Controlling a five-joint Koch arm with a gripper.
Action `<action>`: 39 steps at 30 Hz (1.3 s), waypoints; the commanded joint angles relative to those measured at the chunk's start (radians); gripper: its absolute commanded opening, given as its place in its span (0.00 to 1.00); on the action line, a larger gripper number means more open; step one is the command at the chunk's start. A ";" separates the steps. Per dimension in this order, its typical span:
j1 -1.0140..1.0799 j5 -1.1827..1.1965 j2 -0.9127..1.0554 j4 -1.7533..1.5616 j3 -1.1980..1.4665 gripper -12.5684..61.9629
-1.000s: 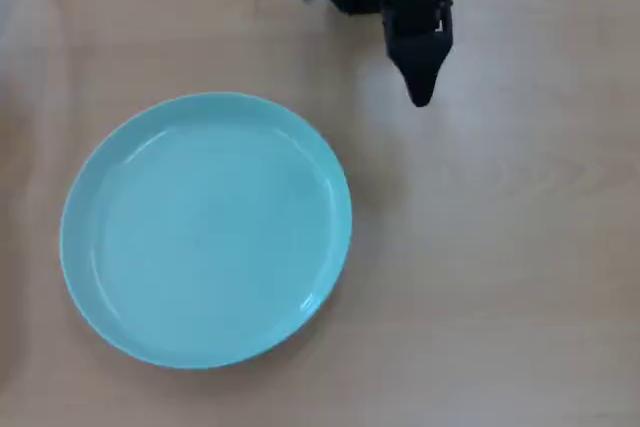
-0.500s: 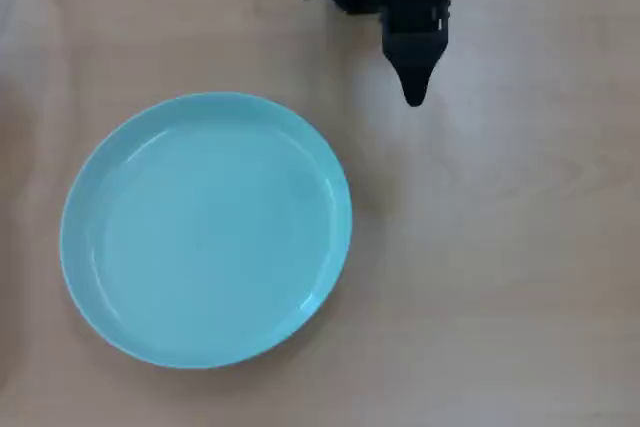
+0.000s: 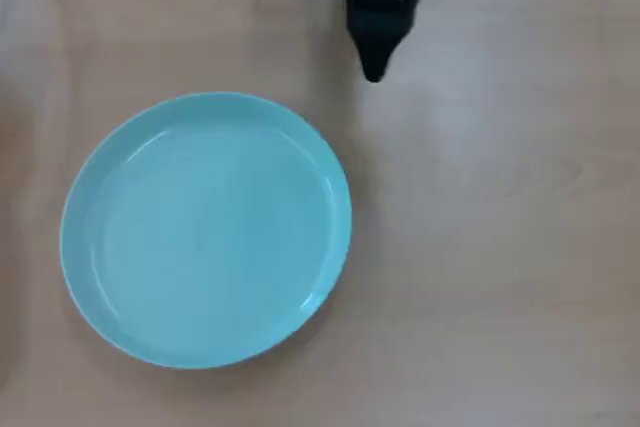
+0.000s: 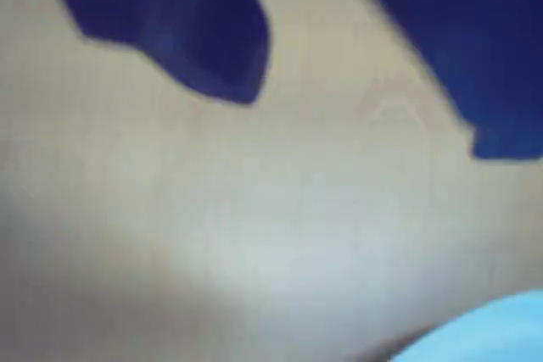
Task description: Move the green bowl from right to left
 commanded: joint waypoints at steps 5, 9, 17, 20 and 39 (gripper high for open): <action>0.149 -0.149 0.008 -0.008 -0.121 0.52; 0.230 -0.161 -0.110 -0.011 -0.152 0.52; 0.388 -0.245 -0.247 -0.008 -0.196 0.52; 0.457 -0.279 -0.249 -0.003 -0.190 0.52; 0.583 -0.334 -0.417 -0.147 -0.106 0.52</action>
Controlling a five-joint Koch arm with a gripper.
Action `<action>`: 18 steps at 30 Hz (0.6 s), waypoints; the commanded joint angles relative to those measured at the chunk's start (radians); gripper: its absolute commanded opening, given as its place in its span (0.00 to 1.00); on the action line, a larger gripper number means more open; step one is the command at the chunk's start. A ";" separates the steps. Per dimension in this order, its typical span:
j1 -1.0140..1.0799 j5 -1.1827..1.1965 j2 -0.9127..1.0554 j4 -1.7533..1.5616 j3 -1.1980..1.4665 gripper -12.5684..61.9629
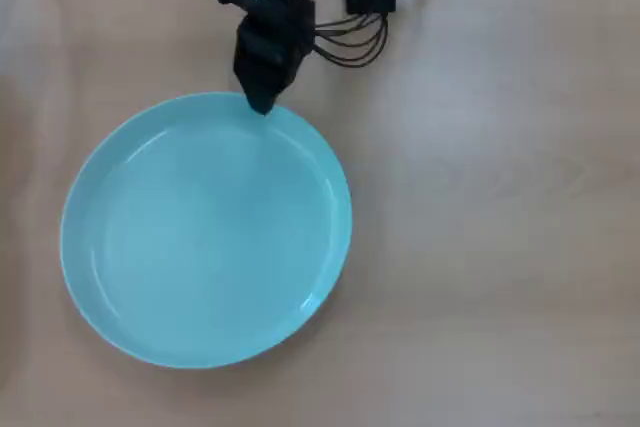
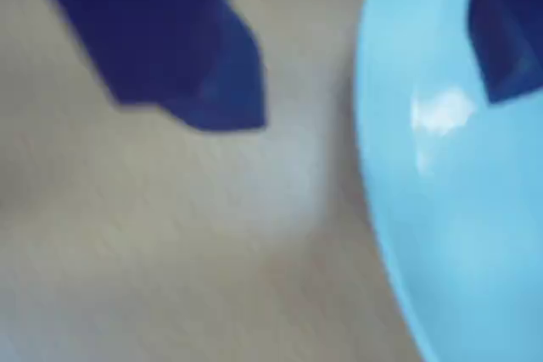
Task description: Move the green bowl from right to left
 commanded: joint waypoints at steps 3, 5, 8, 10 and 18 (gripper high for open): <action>0.021 -0.009 0.002 -0.112 0.035 0.52; 0.028 -0.011 0.003 -0.132 0.054 0.52; 0.034 -0.011 0.002 -0.166 0.080 0.52; 0.035 -0.014 0.002 -0.199 0.097 0.52; 0.048 -0.063 -0.040 -0.287 0.133 0.52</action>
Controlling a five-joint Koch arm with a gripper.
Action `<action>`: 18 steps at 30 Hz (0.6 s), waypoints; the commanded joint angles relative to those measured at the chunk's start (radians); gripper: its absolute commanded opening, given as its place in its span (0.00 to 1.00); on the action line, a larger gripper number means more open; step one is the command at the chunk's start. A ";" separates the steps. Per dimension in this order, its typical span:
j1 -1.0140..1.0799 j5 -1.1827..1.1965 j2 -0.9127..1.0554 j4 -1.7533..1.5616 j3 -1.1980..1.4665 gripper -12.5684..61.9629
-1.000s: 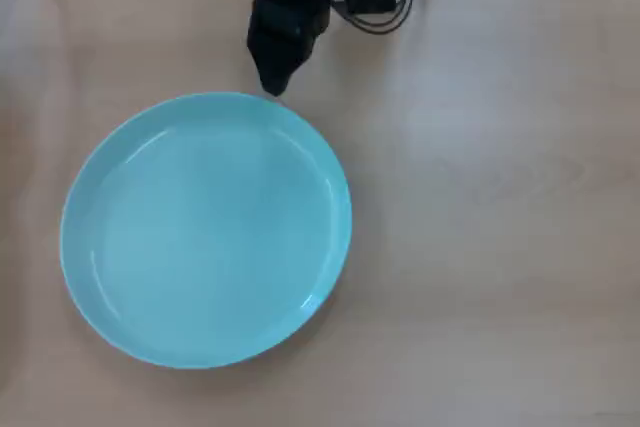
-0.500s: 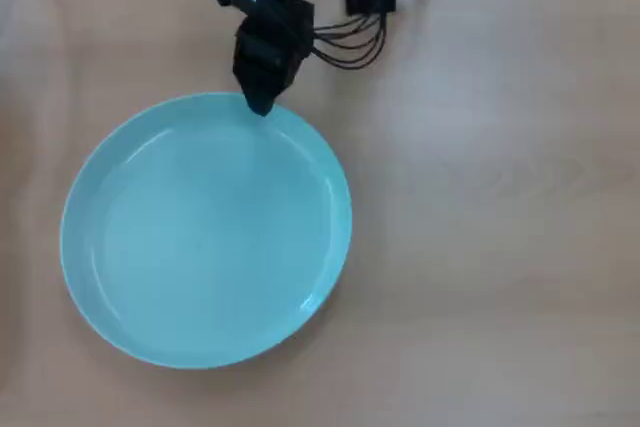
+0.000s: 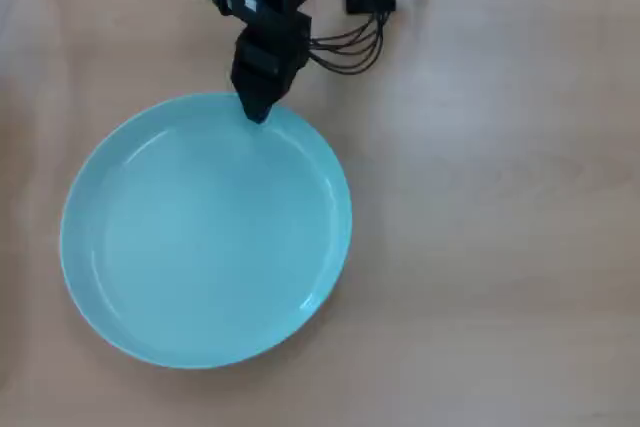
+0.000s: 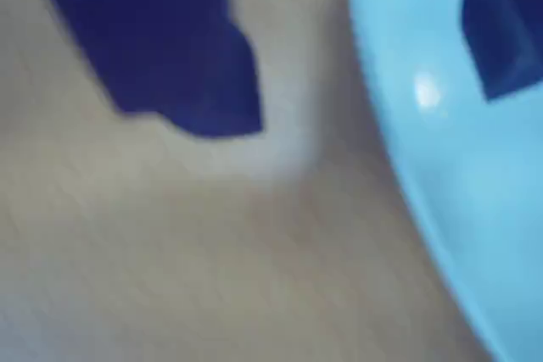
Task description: Move the green bowl from right to left
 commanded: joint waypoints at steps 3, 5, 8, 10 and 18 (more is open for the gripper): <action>0.011 -0.023 -0.051 -0.067 -0.046 0.52; 0.011 -0.023 -0.072 -0.081 -0.061 0.52; 0.011 -0.021 -0.097 -0.078 -0.081 0.52; 0.011 -0.021 -0.098 -0.078 -0.083 0.52; 0.011 -0.023 -0.098 -0.077 -0.109 0.52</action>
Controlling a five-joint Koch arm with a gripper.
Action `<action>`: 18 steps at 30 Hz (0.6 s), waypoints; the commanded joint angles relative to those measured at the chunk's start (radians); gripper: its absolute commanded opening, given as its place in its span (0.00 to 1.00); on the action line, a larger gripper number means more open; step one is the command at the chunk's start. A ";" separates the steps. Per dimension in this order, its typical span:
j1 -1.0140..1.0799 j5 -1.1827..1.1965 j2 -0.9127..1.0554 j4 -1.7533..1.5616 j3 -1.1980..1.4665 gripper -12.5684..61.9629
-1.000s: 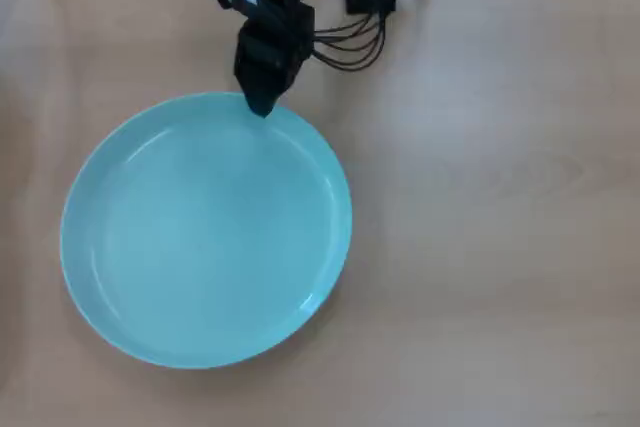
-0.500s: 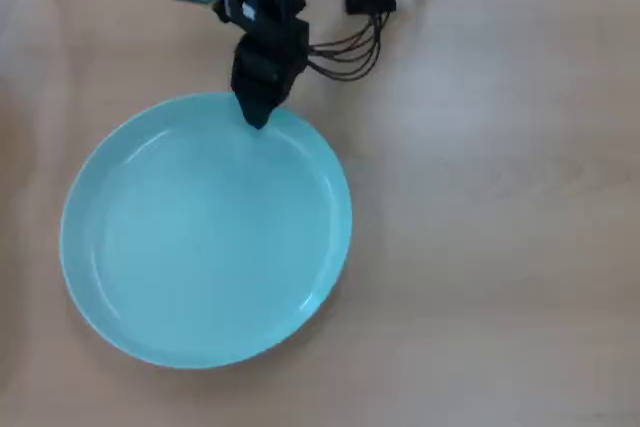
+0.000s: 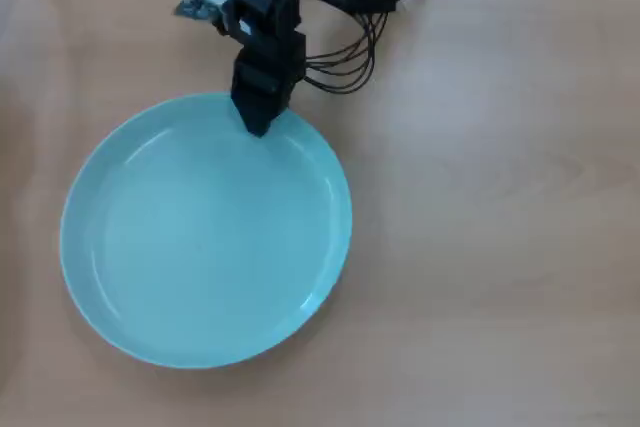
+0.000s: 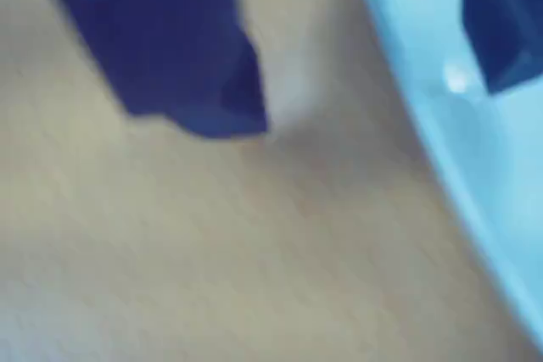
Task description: Move the green bowl from right to left
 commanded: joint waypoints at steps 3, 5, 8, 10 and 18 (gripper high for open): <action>0.006 -0.006 0.003 -0.023 -0.115 0.47; 0.006 -0.006 0.003 -0.025 -0.118 0.38; 0.005 -0.006 0.003 -0.025 -0.133 0.22; 0.003 -0.006 0.002 -0.025 -0.138 0.11; -0.006 -0.006 0.000 -0.023 -0.152 0.07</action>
